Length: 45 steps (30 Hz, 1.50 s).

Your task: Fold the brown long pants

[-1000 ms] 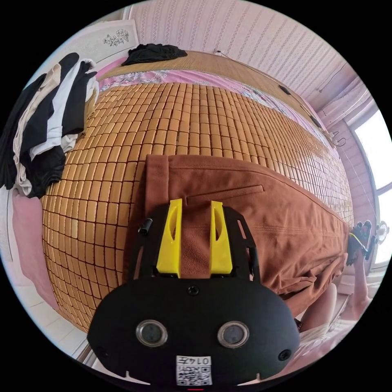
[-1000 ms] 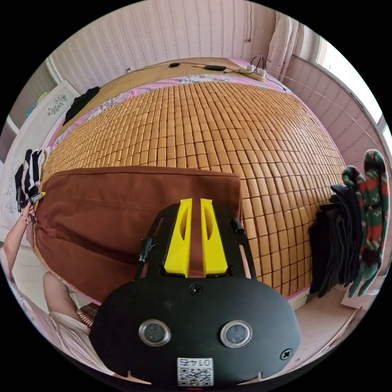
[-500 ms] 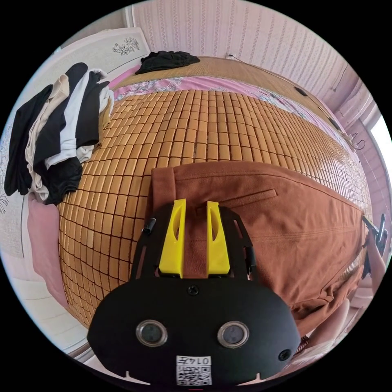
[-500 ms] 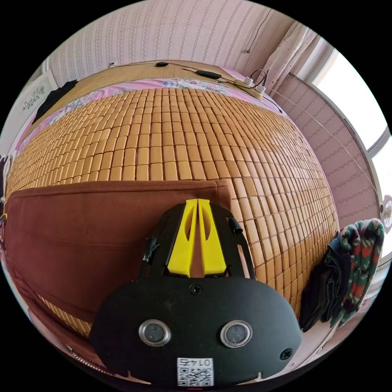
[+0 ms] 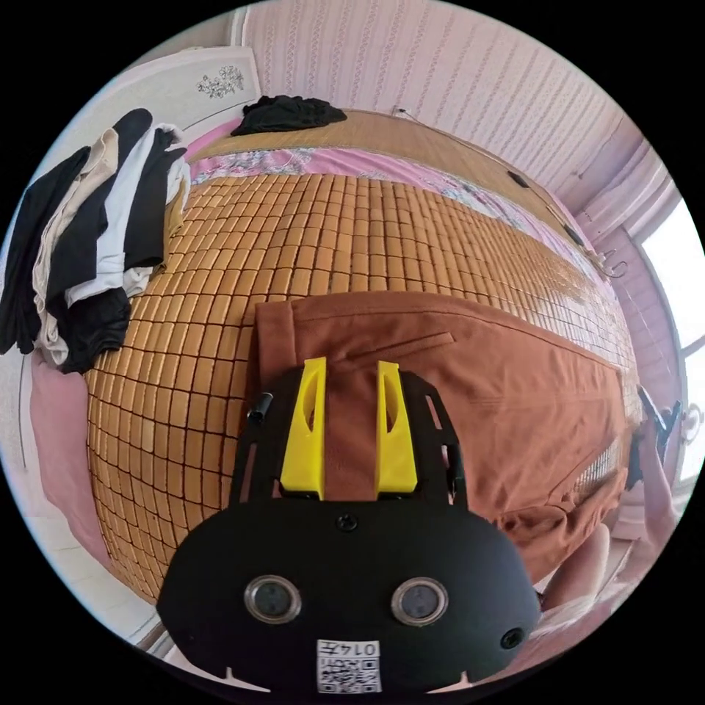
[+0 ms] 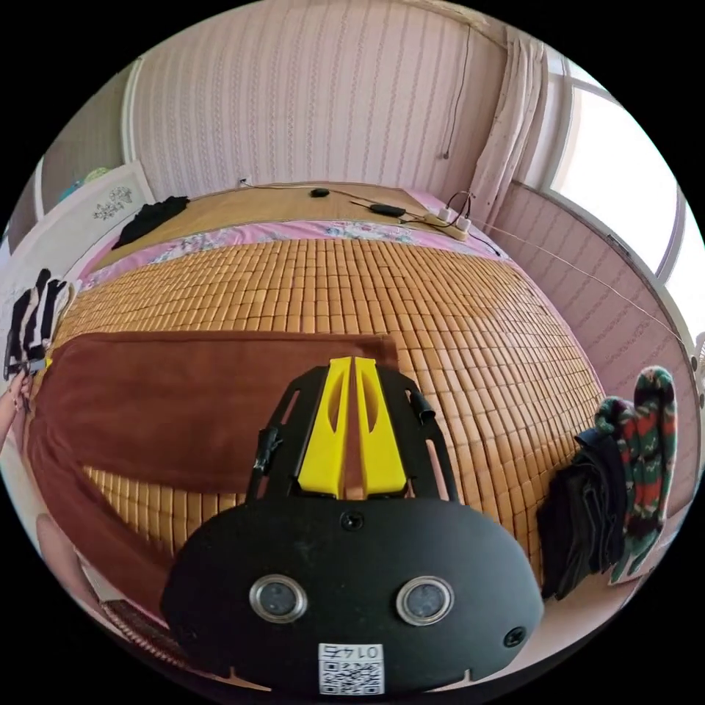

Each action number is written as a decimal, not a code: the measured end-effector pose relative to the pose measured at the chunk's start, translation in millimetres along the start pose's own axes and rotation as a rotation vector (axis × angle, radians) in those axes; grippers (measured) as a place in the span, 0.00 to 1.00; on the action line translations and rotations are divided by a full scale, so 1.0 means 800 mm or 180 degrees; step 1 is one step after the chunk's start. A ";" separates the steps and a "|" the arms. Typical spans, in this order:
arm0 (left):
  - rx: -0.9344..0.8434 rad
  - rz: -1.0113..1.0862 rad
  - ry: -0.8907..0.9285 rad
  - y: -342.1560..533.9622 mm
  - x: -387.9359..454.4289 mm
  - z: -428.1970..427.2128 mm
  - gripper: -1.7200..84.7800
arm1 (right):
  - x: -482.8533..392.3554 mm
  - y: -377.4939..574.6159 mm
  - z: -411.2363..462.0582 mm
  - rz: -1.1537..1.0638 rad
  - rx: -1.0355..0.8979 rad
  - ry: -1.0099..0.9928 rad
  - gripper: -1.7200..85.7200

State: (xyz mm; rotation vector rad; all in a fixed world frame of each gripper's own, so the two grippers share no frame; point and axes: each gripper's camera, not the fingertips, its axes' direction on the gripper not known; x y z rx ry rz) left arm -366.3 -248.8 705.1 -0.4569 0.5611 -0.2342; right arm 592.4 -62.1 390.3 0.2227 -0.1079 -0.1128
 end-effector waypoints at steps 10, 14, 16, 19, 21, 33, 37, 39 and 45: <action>-0.0148 0.1460 0.1549 0.164 0.255 -0.050 0.13 | 0.115 0.255 -0.095 0.0869 -0.1004 -0.0606 0.17; -0.0274 0.1493 0.1852 0.200 0.328 -0.037 0.13 | 0.134 0.277 -0.067 0.1213 -0.1343 -0.0819 0.13; -0.0295 0.1511 0.2023 0.222 0.368 -0.037 0.13 | 0.143 0.285 -0.066 0.1221 -0.1337 -0.0914 0.07; -0.0326 0.1623 0.2084 0.250 0.408 -0.041 0.13 | 0.156 0.290 -0.099 0.1119 -0.1060 -0.1054 0.04; -0.0344 0.1670 0.2092 0.264 0.425 -0.044 0.13 | 0.162 0.297 -0.131 0.1036 -0.0874 -0.1192 0.03; -0.0850 0.2053 0.1926 0.308 0.537 0.004 0.14 | 0.218 0.380 -0.175 0.1360 -0.1392 -0.1255 0.03; -0.0874 0.2221 0.1664 0.292 0.582 0.027 0.15 | 0.229 0.326 -0.160 0.1299 -0.0868 -0.1287 0.07; -0.0942 0.2290 0.1448 0.286 0.602 0.046 0.15 | 0.222 0.302 -0.132 0.1200 -0.0921 -0.1176 0.10; -0.1267 0.2517 0.0644 0.307 0.648 0.115 0.15 | 0.179 0.271 -0.040 0.1088 -0.1113 -0.0958 0.13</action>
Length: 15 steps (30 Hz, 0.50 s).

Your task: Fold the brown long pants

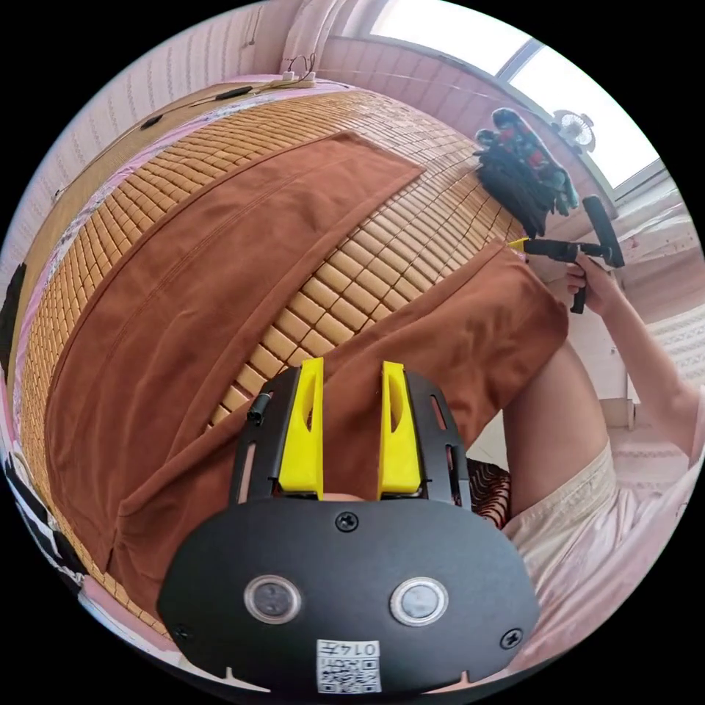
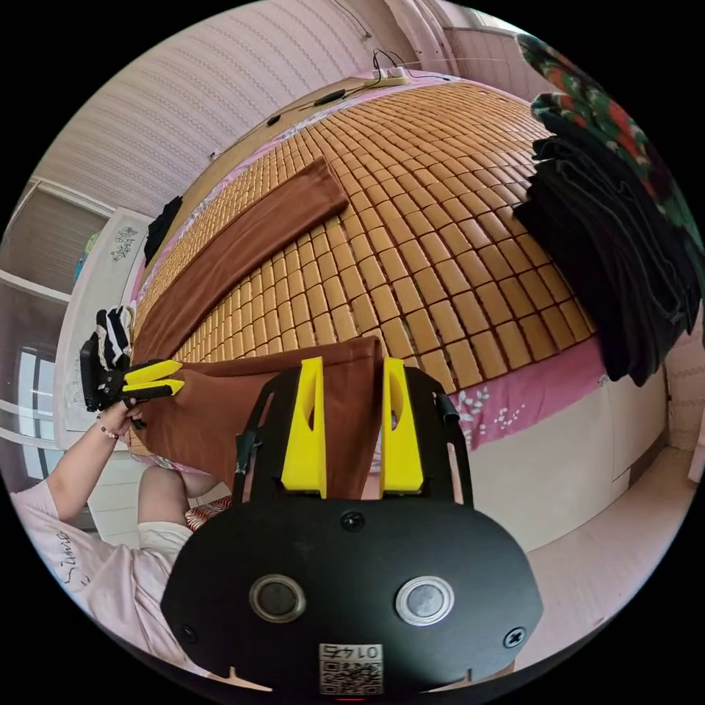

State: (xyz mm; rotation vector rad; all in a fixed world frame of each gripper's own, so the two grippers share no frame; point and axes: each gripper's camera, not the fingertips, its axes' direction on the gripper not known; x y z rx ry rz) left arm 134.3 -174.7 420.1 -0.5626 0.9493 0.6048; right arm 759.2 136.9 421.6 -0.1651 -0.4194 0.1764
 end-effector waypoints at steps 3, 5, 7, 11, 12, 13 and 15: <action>0.0111 0.0134 -0.0218 0.006 0.023 -0.001 0.14 | -0.023 0.003 0.004 -0.0184 0.0028 0.0122 0.07; 0.0068 0.0292 -0.0204 0.005 0.036 -0.003 0.10 | -0.034 0.002 0.001 -0.0274 0.0074 0.0041 0.05; 0.0094 0.0370 -0.0363 0.001 0.046 -0.012 0.03 | -0.041 -0.003 -0.008 -0.0280 0.0225 -0.0082 0.04; 0.0155 0.0218 -0.0371 -0.003 0.040 -0.022 0.01 | -0.083 -0.035 -0.026 -0.0376 0.0455 -0.0120 0.03; 0.0219 0.0110 -0.0359 -0.003 0.033 -0.027 0.01 | -0.089 -0.041 -0.024 -0.0380 0.0435 -0.0086 0.03; 0.0284 -0.0027 -0.0324 -0.003 0.026 -0.031 0.01 | -0.100 -0.052 -0.016 -0.0349 0.0429 -0.0015 0.03; 0.0364 -0.0259 -0.0214 0.000 0.015 -0.038 0.01 | -0.107 -0.059 0.004 -0.0106 0.0473 0.0059 0.03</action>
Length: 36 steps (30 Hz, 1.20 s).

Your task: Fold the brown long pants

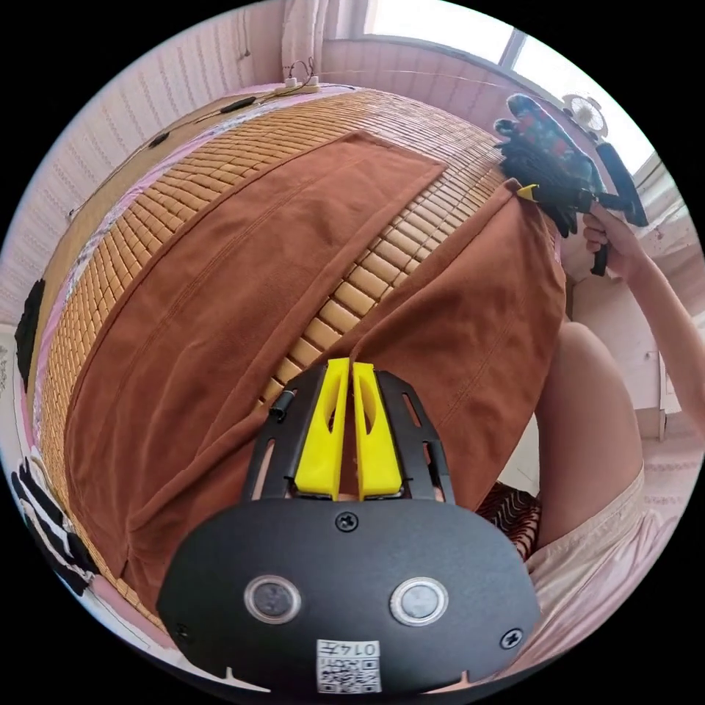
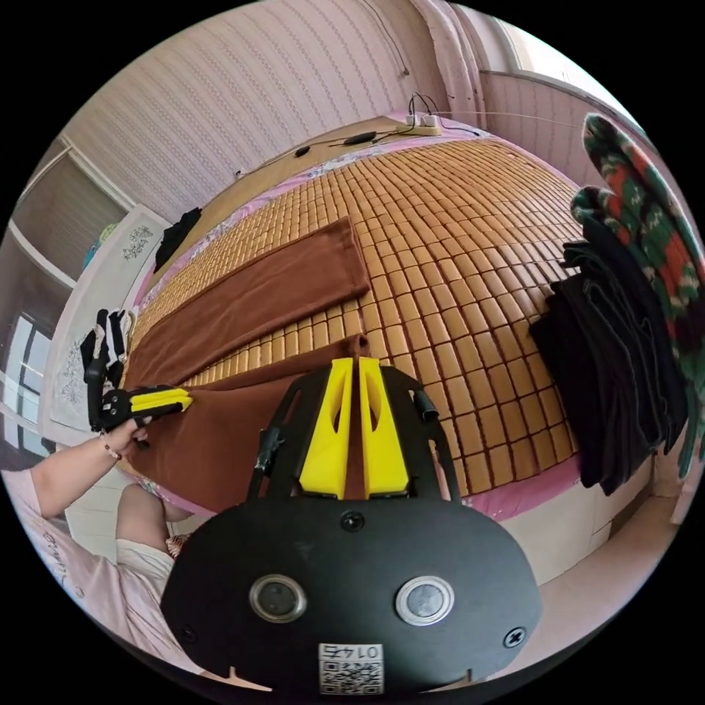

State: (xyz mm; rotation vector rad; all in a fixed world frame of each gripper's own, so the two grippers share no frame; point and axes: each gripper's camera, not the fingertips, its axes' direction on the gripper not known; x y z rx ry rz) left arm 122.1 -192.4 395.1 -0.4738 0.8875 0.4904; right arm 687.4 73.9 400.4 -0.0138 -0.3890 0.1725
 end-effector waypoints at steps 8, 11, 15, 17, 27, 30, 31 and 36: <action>0.0778 -0.0450 0.0848 0.103 -0.049 -0.132 0.04 | -0.154 0.084 -0.001 -0.0892 -0.0139 0.0551 0.02; 0.0951 -0.0614 0.0848 0.187 -0.076 -0.189 0.03 | -0.214 0.129 0.053 -0.1518 -0.0913 0.1388 0.02; 0.1055 -0.1180 0.0569 0.308 -0.123 -0.256 0.01 | -0.248 0.139 0.063 -0.1430 -0.0598 0.1540 0.01; 0.1094 -0.1474 0.0268 0.358 -0.143 -0.284 0.01 | -0.258 0.115 0.066 -0.1156 -0.0825 0.1299 0.01; 0.1503 -0.3006 -0.0381 0.636 -0.253 -0.411 0.09 | -0.479 0.046 0.058 -0.2036 -0.0755 0.0978 0.01; 0.1427 -0.3346 -0.0454 0.688 -0.290 -0.420 0.14 | -0.621 0.047 0.070 -0.2677 0.0113 0.1200 0.01; 0.1371 -0.3437 -0.0424 0.703 -0.305 -0.420 0.15 | -0.680 0.048 0.084 -0.2872 0.0340 0.1237 0.01; 0.1488 -0.3650 -0.0129 0.738 -0.357 -0.420 0.16 | -0.896 0.037 0.175 -0.3409 -0.0122 0.0119 0.01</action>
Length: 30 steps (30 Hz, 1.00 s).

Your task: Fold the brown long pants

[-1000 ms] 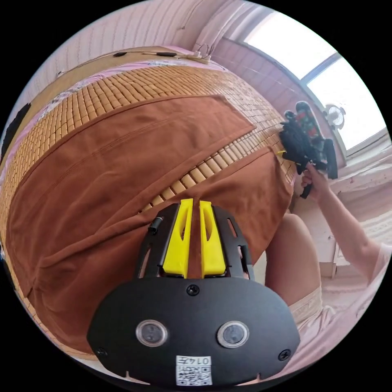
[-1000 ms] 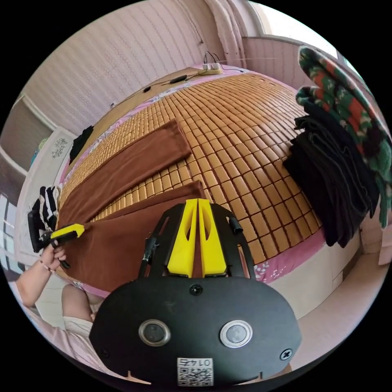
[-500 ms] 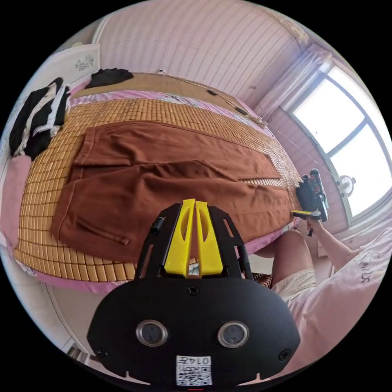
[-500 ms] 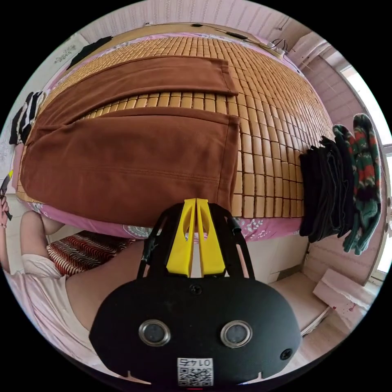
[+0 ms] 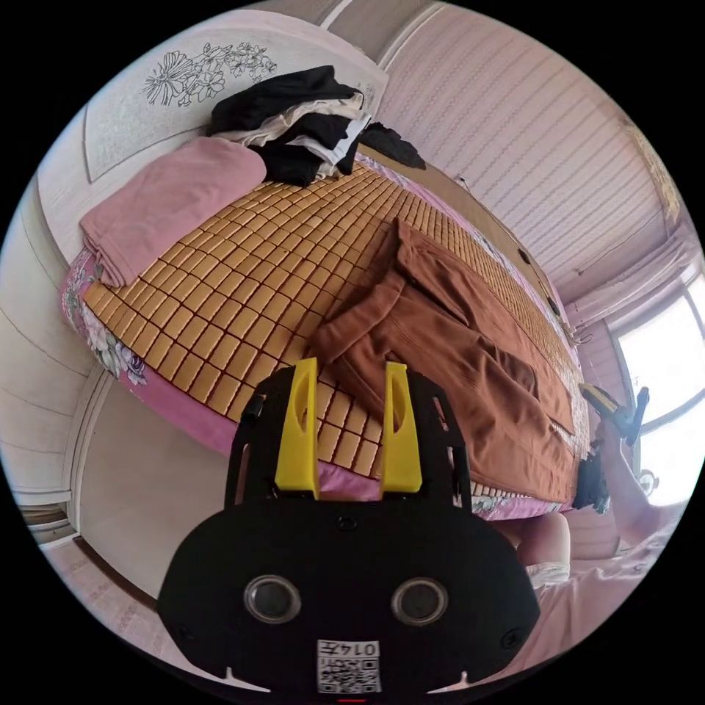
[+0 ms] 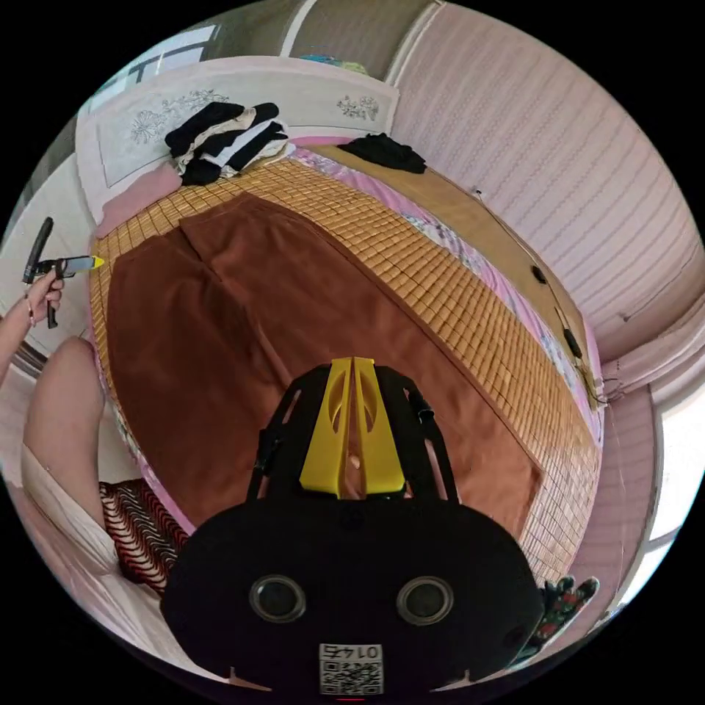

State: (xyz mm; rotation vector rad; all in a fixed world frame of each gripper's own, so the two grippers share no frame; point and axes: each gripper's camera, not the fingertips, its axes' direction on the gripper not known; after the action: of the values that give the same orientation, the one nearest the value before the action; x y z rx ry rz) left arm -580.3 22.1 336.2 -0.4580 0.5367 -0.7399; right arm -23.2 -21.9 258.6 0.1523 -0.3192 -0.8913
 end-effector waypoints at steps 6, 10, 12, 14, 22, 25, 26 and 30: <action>-0.0121 -0.0066 0.0115 -0.021 -0.032 0.004 0.13 | -0.146 -0.176 0.085 -0.0685 -0.0141 -0.0616 0.02; 0.0003 -0.0038 0.0268 -0.012 -0.047 -0.020 0.11 | -0.210 -0.240 0.119 -0.0924 -0.0174 -0.0990 0.08; 0.0019 0.0052 0.0185 -0.012 -0.042 -0.030 0.10 | -0.227 -0.259 0.130 -0.0955 -0.0153 -0.0933 0.12; 0.0035 0.0195 0.0009 -0.011 -0.030 -0.039 0.09 | -0.246 -0.277 0.157 -0.1035 -0.0312 -0.0696 0.12; 0.0021 0.0609 -0.0273 -0.009 -0.007 -0.083 0.08 | -0.248 -0.299 0.177 -0.1150 -0.0483 -0.0655 0.04; 0.0018 0.0768 -0.0376 -0.006 0.002 -0.106 0.08 | -0.240 -0.299 0.158 -0.1153 -0.0340 -0.0801 0.03; 0.0028 0.0779 -0.0388 -0.005 0.003 -0.112 0.08 | -0.239 -0.296 0.147 -0.1183 -0.0225 -0.0833 0.03; 0.0192 0.0858 -0.0636 0.014 0.012 -0.176 0.08 | -0.255 -0.286 0.125 -0.1440 0.0008 -0.1005 0.03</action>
State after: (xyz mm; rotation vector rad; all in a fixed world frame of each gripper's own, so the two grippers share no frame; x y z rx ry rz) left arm -653.7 -5.5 218.6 -0.3890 0.3780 -0.4448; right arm -345.0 -4.4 250.4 0.0857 -0.5942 -1.3676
